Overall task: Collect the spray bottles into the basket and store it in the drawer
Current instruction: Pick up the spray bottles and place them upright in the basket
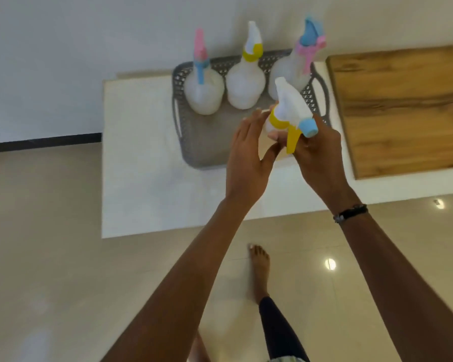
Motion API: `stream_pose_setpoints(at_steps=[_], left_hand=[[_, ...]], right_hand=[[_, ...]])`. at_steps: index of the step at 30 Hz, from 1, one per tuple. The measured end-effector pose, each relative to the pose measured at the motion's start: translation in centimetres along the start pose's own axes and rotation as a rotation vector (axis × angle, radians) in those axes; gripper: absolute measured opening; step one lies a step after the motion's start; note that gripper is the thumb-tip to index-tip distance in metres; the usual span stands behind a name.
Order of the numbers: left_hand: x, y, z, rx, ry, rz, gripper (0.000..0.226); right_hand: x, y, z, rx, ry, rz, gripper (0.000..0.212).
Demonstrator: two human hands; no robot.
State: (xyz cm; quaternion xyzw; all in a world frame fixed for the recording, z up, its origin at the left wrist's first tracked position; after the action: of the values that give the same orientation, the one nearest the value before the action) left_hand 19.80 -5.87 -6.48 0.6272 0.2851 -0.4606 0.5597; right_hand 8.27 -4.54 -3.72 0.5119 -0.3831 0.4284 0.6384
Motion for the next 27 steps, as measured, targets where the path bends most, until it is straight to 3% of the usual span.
stream_pose_setpoints(at_steps=[5, 12, 19, 27], left_hand=[[1.5, -6.4, 5.1, 0.046, 0.077, 0.001, 0.059], [5.6, -9.5, 7.1, -0.033, 0.269, -0.086, 0.054], [6.8, -9.7, 6.6, -0.076, 0.344, -0.201, 0.055], [6.6, -9.4, 6.4, -0.08, 0.338, -0.134, 0.055]], right_hand=[[-5.8, 4.5, 3.5, -0.014, -0.104, 0.041, 0.043], [-10.7, 5.9, 5.4, -0.046, -0.201, 0.026, 0.041], [-11.2, 5.7, 6.2, 0.046, -0.226, -0.009, 0.043], [-10.6, 5.8, 6.2, 0.038, -0.193, -0.11, 0.048]])
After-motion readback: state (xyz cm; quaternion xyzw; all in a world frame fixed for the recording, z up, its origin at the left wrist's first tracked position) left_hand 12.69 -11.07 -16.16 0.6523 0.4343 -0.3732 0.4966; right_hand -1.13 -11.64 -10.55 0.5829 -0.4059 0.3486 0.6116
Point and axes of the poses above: each hand's wrist, its own z-axis towards the middle knuckle, its own y-axis out of the back of the hand, x = y × z, the point moved 8 cm from there along z, towards the middle knuckle, and after that the axes turned 3 degrees about x, right-handed, at the moved point
